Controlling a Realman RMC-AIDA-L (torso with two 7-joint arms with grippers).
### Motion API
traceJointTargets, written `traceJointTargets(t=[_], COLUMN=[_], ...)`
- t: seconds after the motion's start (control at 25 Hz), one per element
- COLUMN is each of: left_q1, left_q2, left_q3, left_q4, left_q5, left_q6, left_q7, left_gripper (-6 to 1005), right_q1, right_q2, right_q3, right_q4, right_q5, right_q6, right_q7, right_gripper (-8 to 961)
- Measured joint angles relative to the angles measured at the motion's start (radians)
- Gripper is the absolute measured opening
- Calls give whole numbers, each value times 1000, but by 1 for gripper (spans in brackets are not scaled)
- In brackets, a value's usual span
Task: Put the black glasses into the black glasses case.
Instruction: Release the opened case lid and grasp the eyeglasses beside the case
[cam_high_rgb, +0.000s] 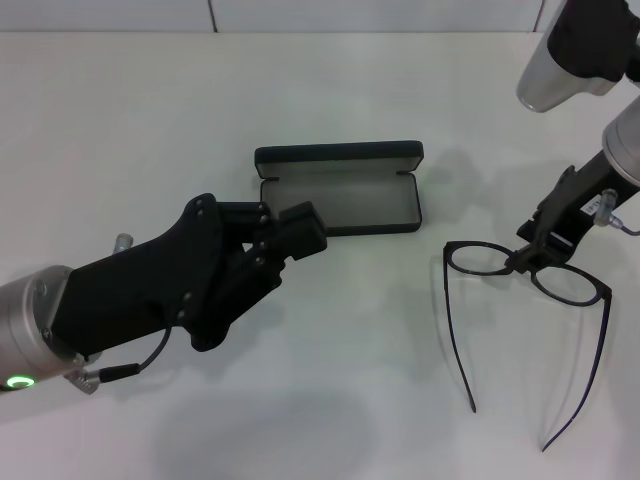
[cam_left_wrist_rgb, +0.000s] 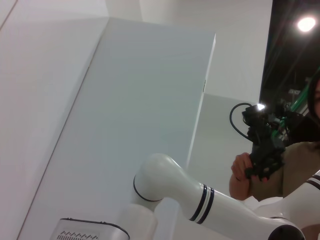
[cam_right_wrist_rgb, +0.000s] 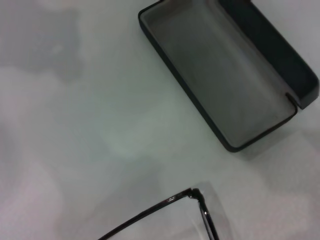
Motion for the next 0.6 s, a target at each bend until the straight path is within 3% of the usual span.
traceJointTargets(t=[0.12,0.32,0.6], left_q1=[-1,-2,-8], left_q2=[0,1,1], left_q3=[0,0,0], left_q4=[0,0,0], left_q5=[0,0,-1], left_q6=[-1,-5,-8], left_q7=[0,0,0], left_gripper=[54,55,54], right_q1=[0,1,6], right_q2=[0,0,0], right_q3=[-1,-1,-27], right_q4=[1,23,48], right_q5=[1,1,1], right_q6=[5,8,28], right_q7=[0,0,-2], right_gripper=[435,274,217])
